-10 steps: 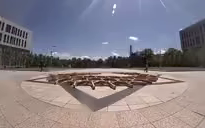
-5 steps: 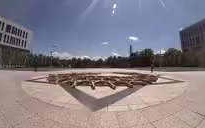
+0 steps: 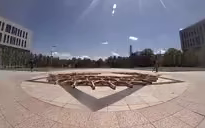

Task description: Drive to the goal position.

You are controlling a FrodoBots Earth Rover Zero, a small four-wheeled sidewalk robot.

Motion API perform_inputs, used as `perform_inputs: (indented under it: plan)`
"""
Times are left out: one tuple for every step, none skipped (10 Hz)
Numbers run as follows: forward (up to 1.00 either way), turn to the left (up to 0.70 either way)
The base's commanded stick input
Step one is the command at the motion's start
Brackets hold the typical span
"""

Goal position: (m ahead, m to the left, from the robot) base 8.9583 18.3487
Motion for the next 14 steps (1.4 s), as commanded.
perform_inputs:
  plan:
    - [0.06,0.0]
    - [0.06,0.0]
    - [0.06,0.0]
    - [0.06,0.0]
    - [0.06,0.0]
    - [0.07,0.0]
    - [0.07,0.0]
    - [0.06,0.0]
    - [0.06,0.0]
    - [0.06,0.0]
    - [0.06,0.0]
    - [0.06,0.0]
    - [0.07,0.0]
    - [0.06,0.0]
